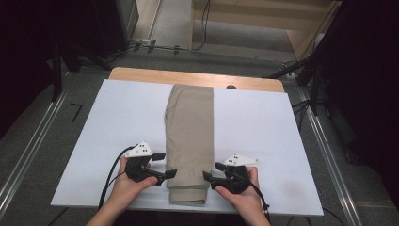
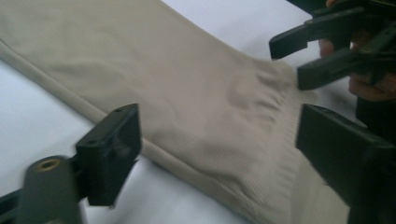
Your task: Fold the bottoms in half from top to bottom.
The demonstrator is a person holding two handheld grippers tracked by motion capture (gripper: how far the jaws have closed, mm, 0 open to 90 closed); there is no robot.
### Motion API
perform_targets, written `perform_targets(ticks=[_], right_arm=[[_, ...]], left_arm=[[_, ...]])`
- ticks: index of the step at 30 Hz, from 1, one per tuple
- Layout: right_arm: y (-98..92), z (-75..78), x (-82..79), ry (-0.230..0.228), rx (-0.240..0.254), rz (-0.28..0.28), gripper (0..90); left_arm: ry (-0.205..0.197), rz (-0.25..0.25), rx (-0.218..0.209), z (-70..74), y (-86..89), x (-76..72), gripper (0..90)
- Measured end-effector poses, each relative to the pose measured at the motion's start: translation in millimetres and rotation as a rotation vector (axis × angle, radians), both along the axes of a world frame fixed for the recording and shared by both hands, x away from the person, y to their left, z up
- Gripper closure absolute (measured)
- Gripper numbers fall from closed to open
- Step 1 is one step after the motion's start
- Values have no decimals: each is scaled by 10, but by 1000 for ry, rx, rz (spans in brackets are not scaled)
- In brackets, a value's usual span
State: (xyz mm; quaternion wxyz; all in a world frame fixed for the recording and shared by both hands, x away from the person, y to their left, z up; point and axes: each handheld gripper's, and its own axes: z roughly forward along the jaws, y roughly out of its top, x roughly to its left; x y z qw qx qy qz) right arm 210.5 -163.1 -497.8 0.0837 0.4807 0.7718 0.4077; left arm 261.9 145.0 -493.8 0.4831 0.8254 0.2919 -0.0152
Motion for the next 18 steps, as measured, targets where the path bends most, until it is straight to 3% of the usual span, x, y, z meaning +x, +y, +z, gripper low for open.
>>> perform_targets(ticks=[2,4,8,9,13,18], right_arm=[[0,-39,-51,17,8,-14,441],[-5,-77,-95,24,19,-6,494],[-10,-122,-152,35,23,14,592],[-8,-133,-159,36,24,22,608],[19,-207,-155,81,48,51,655],[-13,-229,-147,81,81,66,746]], left_arm=[[0,-19,-6,-23,15,-94,292],[2,-17,38,-49,4,-165,390],[78,-5,71,-154,27,-253,572],[81,-8,72,-156,28,-268,606],[73,-4,66,-144,30,-281,670],[74,4,88,-153,-1,-282,756]])
